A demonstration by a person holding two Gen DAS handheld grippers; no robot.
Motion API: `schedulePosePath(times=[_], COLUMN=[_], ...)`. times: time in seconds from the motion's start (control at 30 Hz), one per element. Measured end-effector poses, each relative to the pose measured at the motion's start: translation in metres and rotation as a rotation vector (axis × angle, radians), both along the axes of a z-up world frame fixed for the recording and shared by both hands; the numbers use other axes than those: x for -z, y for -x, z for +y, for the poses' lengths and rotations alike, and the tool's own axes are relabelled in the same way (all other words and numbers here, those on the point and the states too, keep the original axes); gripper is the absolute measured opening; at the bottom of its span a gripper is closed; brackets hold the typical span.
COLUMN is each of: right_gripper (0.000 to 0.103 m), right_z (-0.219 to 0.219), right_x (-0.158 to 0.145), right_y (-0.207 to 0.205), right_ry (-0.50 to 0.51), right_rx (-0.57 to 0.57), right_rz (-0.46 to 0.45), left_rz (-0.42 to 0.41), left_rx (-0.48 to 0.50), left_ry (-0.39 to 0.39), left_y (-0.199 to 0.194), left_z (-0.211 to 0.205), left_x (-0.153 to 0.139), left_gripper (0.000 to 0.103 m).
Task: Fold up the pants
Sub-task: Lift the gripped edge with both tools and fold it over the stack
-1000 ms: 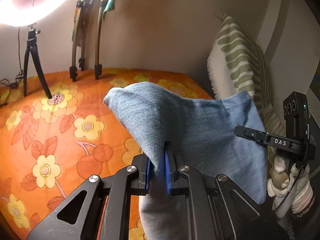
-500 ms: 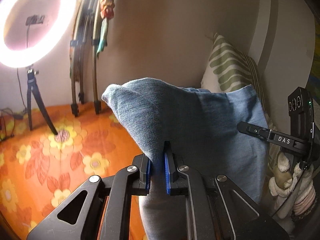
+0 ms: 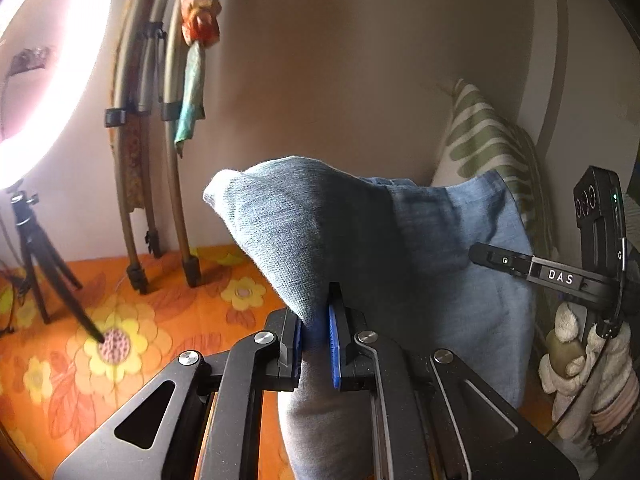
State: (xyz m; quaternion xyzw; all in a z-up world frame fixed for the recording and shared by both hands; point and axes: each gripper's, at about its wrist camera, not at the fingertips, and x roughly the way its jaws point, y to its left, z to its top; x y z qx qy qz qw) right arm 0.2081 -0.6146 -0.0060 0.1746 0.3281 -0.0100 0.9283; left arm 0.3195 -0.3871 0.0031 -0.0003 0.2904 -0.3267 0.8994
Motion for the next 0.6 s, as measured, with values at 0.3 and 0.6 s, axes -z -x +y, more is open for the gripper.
schedulePosePath(times=[0.3, 0.6], right_gripper=[0.009, 0.009], right_z=[-0.021, -0.032], right_x=[0.047, 0.096], right_y=[-0.08, -0.13], right_ry=[0.003, 0.053], right_rx=[-0.011, -0.011], right_rz=[0.064, 0.14], left_rz=[0.053, 0.063], left_rx=[-0.05, -0.077], left_ry=[-0.015, -0.078], left_y=[-0.063, -0.101], left_z=[-0.019, -0.044], left_x=[0.041, 0.072], left_gripper=[0.009, 0.009])
